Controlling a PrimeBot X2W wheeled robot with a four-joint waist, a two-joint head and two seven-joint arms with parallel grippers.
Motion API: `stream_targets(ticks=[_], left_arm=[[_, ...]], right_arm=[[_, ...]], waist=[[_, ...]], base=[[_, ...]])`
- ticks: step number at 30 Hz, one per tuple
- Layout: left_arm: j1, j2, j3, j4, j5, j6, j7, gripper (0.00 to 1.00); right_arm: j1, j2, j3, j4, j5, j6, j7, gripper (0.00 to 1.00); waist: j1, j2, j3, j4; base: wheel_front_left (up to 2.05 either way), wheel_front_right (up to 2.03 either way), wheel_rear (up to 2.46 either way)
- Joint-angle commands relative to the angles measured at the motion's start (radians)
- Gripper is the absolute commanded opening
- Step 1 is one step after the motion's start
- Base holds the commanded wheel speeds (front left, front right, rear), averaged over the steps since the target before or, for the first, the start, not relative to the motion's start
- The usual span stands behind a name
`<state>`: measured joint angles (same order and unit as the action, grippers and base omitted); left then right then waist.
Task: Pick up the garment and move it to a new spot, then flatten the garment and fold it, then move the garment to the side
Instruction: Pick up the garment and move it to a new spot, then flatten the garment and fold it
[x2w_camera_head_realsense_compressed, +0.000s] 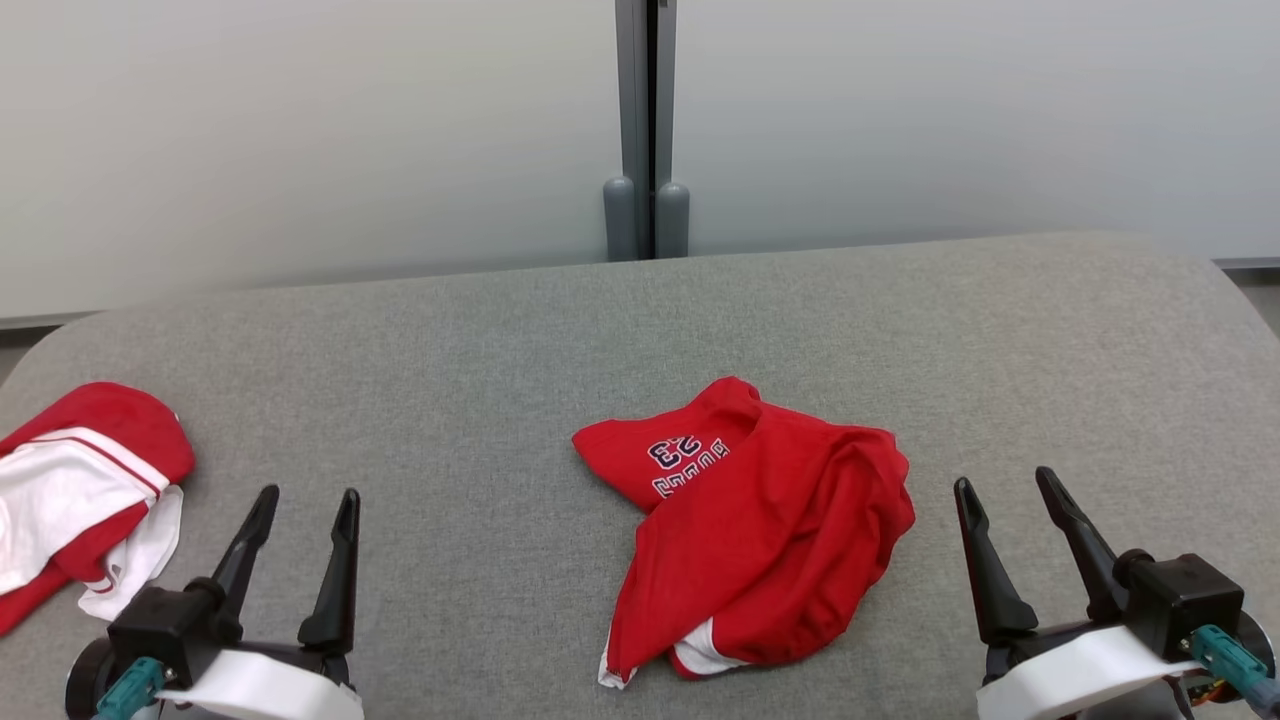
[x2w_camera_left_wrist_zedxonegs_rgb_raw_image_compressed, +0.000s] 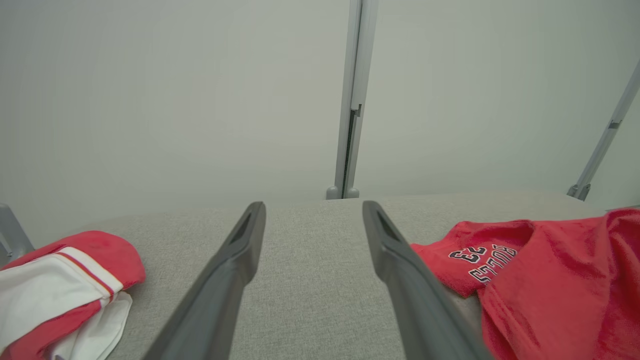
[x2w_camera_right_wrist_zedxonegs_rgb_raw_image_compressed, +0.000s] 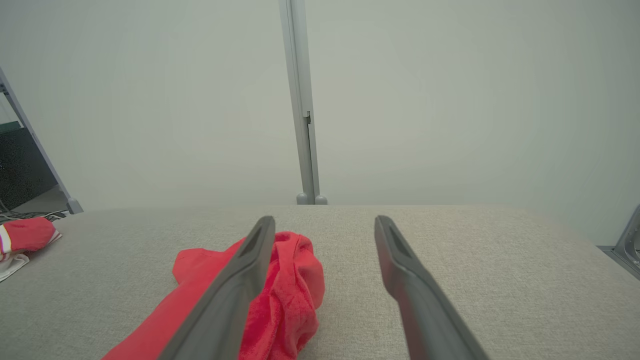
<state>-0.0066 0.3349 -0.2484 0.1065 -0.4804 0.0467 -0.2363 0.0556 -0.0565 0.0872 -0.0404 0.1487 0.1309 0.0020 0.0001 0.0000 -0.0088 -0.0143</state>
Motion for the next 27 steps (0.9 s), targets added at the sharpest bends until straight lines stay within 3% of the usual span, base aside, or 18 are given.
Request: stream_targets(ticks=[1,10,27], left_arm=[[0.020,0.009,0.000,-0.013,0.005,0.011,0.004,1.00],[0.096,0.019,-0.001,-0.054,-0.003,0.045,0.035,1.00],[0.088,0.013,-0.019,-0.091,0.000,0.074,0.066,1.00]], right_arm=[[0.014,-0.009,0.001,-0.006,0.004,0.000,0.008,1.00],[0.046,-0.017,0.010,-0.024,0.014,0.000,0.033,1.00],[0.035,-0.021,0.008,-0.031,0.016,0.000,0.033,1.00]], waist=[[-0.0001,0.0000,-0.015,-0.004],[-0.0001,0.0000,-0.045,-0.006],[-0.0001,0.0000,-0.045,0.002]], base=[[0.00,0.00,0.00],[0.00,0.00,0.00],[0.00,0.00,0.00]])
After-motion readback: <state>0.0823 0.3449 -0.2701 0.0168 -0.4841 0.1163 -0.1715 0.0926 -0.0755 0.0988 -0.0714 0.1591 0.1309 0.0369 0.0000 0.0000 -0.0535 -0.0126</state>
